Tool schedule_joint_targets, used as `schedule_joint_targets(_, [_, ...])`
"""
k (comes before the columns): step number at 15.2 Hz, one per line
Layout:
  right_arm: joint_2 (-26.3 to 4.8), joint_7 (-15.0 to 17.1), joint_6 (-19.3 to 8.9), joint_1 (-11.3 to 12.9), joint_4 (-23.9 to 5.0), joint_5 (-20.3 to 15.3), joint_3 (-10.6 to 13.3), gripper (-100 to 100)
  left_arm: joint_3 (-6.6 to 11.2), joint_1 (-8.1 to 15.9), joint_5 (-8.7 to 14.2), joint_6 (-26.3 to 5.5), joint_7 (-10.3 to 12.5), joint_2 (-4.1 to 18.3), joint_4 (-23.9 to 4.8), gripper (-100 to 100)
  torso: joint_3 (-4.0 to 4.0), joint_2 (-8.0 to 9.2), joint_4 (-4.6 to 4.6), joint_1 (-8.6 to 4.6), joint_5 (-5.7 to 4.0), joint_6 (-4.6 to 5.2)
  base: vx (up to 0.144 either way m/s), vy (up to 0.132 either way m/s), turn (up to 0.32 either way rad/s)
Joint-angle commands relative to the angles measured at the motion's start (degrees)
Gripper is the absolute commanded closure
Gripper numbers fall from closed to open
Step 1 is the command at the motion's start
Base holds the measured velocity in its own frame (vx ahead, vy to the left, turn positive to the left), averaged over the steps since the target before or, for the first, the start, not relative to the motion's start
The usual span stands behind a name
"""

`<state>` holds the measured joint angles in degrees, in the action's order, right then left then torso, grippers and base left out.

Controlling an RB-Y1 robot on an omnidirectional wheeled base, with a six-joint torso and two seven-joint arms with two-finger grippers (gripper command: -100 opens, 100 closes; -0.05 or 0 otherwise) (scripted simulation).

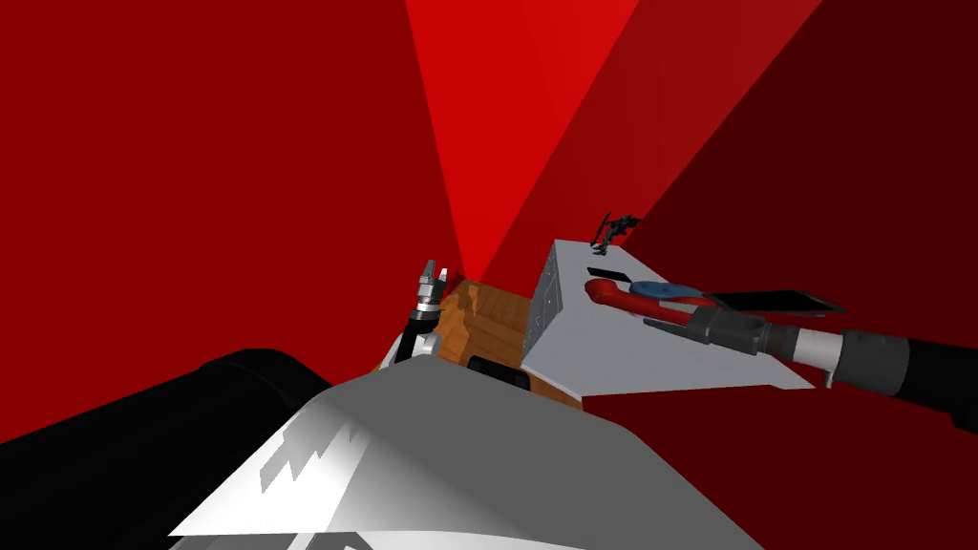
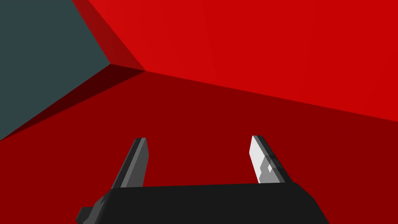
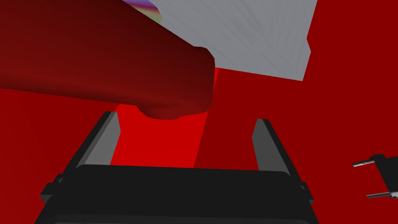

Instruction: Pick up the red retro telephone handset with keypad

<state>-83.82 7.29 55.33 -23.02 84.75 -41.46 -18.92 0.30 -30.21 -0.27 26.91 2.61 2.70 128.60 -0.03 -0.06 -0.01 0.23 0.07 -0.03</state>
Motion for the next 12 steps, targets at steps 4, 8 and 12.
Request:
schedule_joint_targets(4, [-5.8, 0.4, 2.1, -0.5, -3.1, -3.1, -0.5, -100, 0.0, 0.0, 0.0, 0.0, 0.0, 0.0, 0.0, 0, 0.01, 0.02, 0.01, -0.03, -0.01, 0.01, 0.017, 0.037, 0.096])
schedule_joint_targets(8, [-11.0, 0.7, 4.4, -1.6, -6.1, -6.5, -0.6, -100, 0.0, 0.0, 0.0, 0.0, 0.0, 0.0, 0.0, 0, -0.03, -0.05, -0.01, 0.03, 0.0, 0.0, 0.034, 0.049, 0.127])
schedule_joint_targets(12, [-15.4, 1.0, 6.5, -3.1, -8.7, -9.7, -0.2, -100, 0.0, 0.0, 0.0, 0.0, 0.0, 0.0, 0.0, 0, -0.01, -0.01, 0.0, -0.03, -0.02, 0.02, 0.023, 0.033, 0.078])
